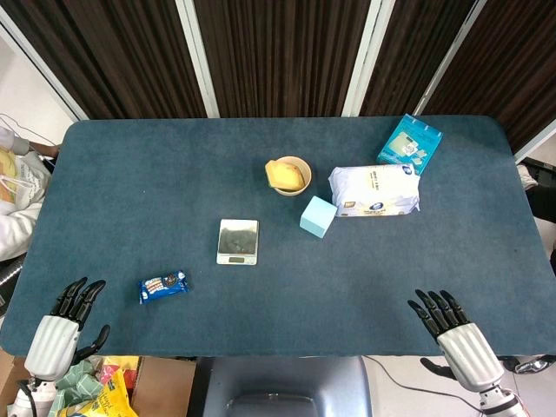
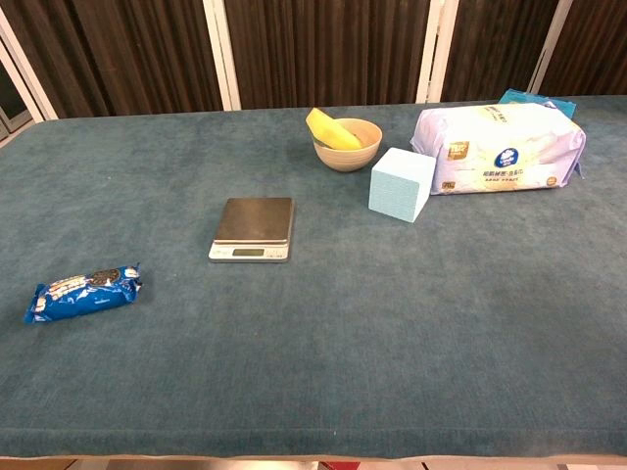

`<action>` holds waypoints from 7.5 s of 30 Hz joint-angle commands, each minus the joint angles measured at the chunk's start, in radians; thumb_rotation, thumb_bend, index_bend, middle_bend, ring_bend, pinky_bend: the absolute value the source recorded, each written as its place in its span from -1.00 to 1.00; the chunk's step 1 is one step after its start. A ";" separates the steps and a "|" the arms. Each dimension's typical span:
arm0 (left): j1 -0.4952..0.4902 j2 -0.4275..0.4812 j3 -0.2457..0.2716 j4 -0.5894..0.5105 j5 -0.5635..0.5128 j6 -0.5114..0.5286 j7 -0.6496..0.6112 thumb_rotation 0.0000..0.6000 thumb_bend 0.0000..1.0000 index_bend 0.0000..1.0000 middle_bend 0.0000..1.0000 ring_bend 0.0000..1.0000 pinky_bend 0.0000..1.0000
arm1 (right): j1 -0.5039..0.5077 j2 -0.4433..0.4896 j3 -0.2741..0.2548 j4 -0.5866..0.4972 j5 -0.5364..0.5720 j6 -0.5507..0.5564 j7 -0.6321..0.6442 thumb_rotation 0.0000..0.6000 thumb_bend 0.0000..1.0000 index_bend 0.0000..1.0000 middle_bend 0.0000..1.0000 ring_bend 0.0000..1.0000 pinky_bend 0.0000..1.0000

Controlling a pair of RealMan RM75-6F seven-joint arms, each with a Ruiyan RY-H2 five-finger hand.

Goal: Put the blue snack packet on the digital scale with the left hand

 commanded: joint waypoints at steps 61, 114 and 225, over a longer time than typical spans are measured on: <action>-0.538 -0.433 -0.283 -0.113 -0.850 -0.589 0.628 1.00 0.63 -0.51 1.00 1.00 1.00 | 0.017 0.021 0.007 -0.018 0.035 -0.027 0.030 1.00 -0.65 -1.00 -1.00 -1.00 -1.00; -0.426 -0.284 -0.145 -0.214 -0.540 -0.377 0.510 1.00 -0.12 -1.00 1.00 1.00 1.00 | 0.011 0.028 0.004 -0.016 0.024 -0.008 0.043 1.00 -0.65 -1.00 -1.00 -1.00 -1.00; -0.406 -0.149 -0.094 -0.245 -0.352 -0.236 0.381 1.00 -0.15 -0.94 0.04 0.22 0.45 | 0.008 0.075 0.007 -0.002 0.015 0.042 0.168 1.00 -0.65 -1.00 -1.00 -1.00 -1.00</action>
